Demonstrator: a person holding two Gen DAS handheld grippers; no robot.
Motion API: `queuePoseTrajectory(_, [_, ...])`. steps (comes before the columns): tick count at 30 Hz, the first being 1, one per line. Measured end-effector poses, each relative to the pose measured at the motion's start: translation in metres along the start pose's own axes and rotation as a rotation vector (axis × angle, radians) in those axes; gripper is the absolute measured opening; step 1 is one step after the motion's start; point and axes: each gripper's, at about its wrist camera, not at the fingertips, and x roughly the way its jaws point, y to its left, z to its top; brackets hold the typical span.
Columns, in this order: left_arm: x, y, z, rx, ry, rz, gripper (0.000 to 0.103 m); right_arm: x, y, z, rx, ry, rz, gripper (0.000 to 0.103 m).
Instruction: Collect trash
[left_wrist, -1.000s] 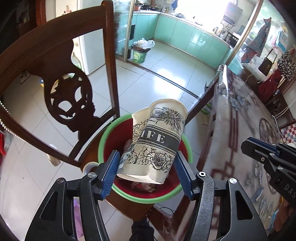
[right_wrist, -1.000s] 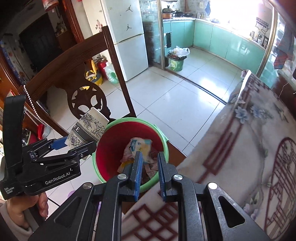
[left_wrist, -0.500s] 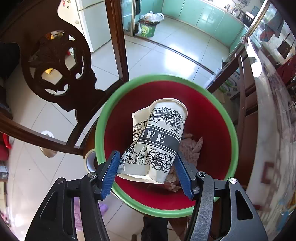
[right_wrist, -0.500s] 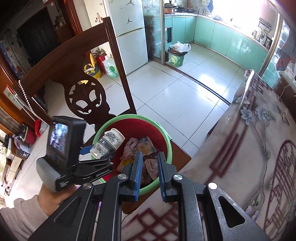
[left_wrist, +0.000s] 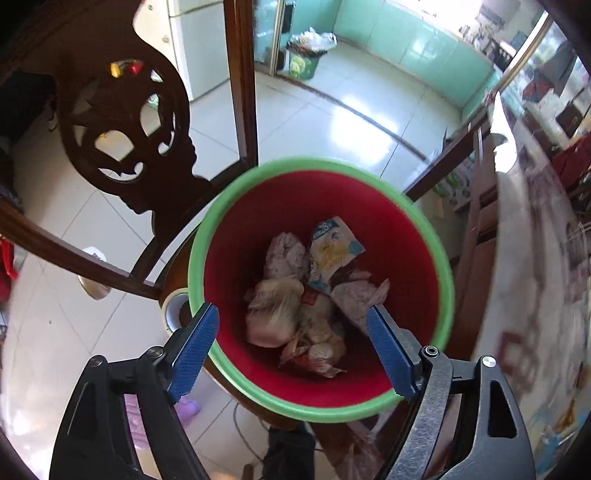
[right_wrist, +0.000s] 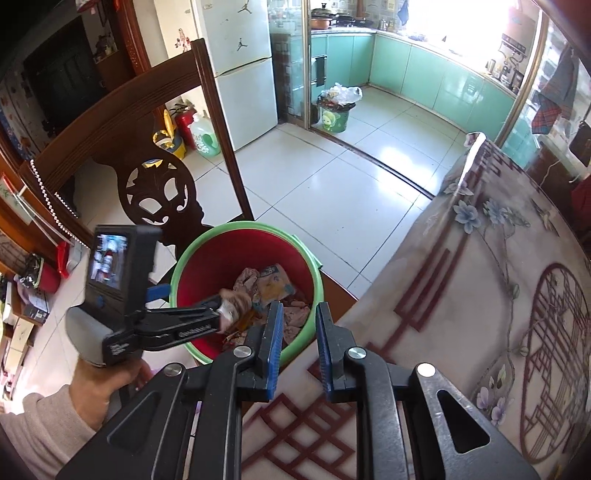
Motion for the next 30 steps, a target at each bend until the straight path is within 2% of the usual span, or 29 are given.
queuePoseTrajectory(1, [-0.014, -0.003, -0.001, -0.008, -0.042, -0.006, 0.082, -0.007, -0.003, -0.003, 0.007, -0.017, -0.009, 0.030])
queuePoseTrajectory(2, [-0.033, -0.007, -0.003, -0.009, -0.104, -0.009, 0.085, -0.015, -0.008, -0.006, 0.015, -0.038, -0.019, 0.045])
queuePoseTrajectory(3, [-0.054, -0.013, -0.006, 0.001, -0.165, -0.016, 0.091, -0.023, -0.010, -0.008, 0.020, -0.055, -0.026, 0.054])
queuePoseTrajectory(4, [-0.068, -0.019, -0.008, 0.009, -0.210, -0.020, 0.096, -0.034, -0.015, -0.012, 0.027, -0.088, -0.034, 0.068])
queuePoseTrajectory(5, [-0.090, -0.026, -0.012, 0.018, -0.276, -0.025, 0.103, -0.045, -0.019, -0.015, 0.034, -0.121, -0.036, 0.071])
queuePoseTrajectory(7, [-0.131, -0.042, -0.021, 0.038, -0.409, -0.047, 0.103, -0.068, -0.029, -0.023, 0.050, -0.187, -0.034, 0.072])
queuePoseTrajectory(10, [-0.181, -0.068, -0.039, 0.064, -0.556, -0.086, 0.103, -0.104, -0.043, -0.034, 0.076, -0.270, -0.028, 0.078])
queuePoseTrajectory(15, [-0.242, -0.102, -0.068, 0.050, -0.717, -0.143, 0.103, -0.170, -0.070, -0.061, 0.126, -0.418, -0.033, 0.085])
queuePoseTrajectory(20, [-0.283, -0.133, -0.092, 0.089, -0.812, -0.183, 0.103, -0.224, -0.095, -0.087, 0.161, -0.528, -0.075, 0.089])
queuePoseTrajectory(24, [-0.307, -0.154, -0.112, 0.113, -0.929, -0.193, 0.103, -0.265, -0.117, -0.110, 0.202, -0.597, -0.160, 0.090])
queuePoseTrajectory(25, [-0.310, -0.158, -0.117, 0.113, -0.956, -0.192, 0.103, -0.274, -0.124, -0.117, 0.210, -0.612, -0.185, 0.093])
queuePoseTrajectory(26, [-0.312, -0.162, -0.120, 0.114, -0.962, -0.189, 0.103, -0.282, -0.129, -0.121, 0.213, -0.618, -0.201, 0.100])
queuePoseTrajectory(28, [-0.313, -0.169, -0.123, 0.117, -0.945, -0.188, 0.103, -0.294, -0.141, -0.132, 0.224, -0.626, -0.206, 0.101])
queuePoseTrajectory(30, [-0.312, -0.175, -0.124, 0.125, -0.911, -0.223, 0.103, -0.305, -0.152, -0.143, 0.237, -0.623, -0.188, 0.101])
